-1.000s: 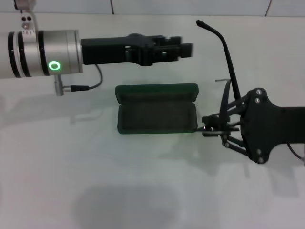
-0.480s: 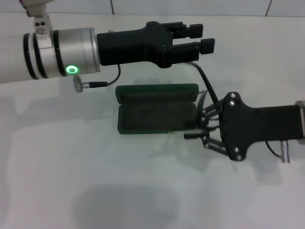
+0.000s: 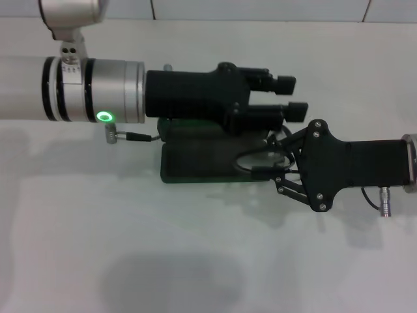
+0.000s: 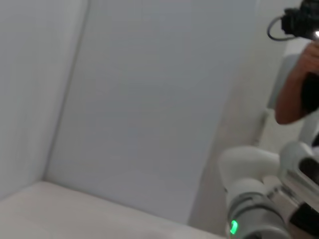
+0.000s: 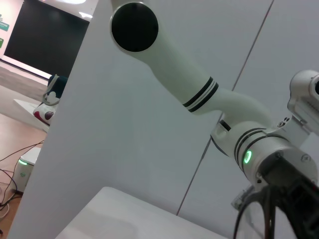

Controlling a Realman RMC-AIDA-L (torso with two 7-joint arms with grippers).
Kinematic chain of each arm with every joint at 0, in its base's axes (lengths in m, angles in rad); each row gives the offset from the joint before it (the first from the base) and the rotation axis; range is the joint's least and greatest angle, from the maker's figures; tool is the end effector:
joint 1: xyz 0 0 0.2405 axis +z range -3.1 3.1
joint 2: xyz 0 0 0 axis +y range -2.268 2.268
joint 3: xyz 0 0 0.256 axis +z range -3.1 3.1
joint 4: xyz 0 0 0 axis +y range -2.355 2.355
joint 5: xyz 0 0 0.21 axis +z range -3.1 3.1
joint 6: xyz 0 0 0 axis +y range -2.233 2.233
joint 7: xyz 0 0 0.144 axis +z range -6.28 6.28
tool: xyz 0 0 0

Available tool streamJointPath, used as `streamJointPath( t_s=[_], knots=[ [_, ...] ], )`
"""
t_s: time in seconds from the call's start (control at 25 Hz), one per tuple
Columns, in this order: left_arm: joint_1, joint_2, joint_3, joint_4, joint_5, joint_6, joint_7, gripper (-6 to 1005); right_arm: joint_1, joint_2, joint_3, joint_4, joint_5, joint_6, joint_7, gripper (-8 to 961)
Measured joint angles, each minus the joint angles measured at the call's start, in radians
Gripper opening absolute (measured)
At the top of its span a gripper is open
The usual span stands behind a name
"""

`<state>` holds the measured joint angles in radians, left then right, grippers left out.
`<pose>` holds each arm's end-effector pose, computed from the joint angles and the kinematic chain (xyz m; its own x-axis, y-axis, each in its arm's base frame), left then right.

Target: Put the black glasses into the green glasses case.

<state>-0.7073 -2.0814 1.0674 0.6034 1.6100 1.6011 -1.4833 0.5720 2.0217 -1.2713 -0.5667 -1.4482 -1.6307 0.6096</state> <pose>-0.1486 0.3474 -0.0317 0.7459 0.2730 0.6075 0.2418 -0.9609 0.1348 0.1921 0.3135 -0.0310 0.7047 0.4556 -0.5438 0.3415 -0.8897 -0.3029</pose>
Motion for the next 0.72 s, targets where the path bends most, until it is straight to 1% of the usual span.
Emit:
streamJointPath(
  t_s=[0.12, 0.36, 0.48, 0.72],
  knots=[
    [0.000, 0.000, 0.023, 0.002, -0.005, 0.001, -0.002, 573, -0.001, 0.000, 0.000, 0.000, 0.000, 0.000, 0.000, 116],
    [0.008, 0.000, 0.020, 0.002, -0.022, 0.001, -0.002, 573, -0.008, 0.000, 0.000, -0.001, 0.001, -0.005, 0.000, 115],
    [0.016, 0.003, 0.020, 0.002, -0.048, 0.001, -0.001, 573, -0.009, 0.000, 0.000, -0.001, 0.002, -0.007, 0.000, 115],
    [0.037, 0.009, -0.024, 0.002, -0.059, -0.009, 0.009, 572, -0.016, 0.000, 0.000, -0.009, 0.003, -0.013, -0.002, 115]
  ],
)
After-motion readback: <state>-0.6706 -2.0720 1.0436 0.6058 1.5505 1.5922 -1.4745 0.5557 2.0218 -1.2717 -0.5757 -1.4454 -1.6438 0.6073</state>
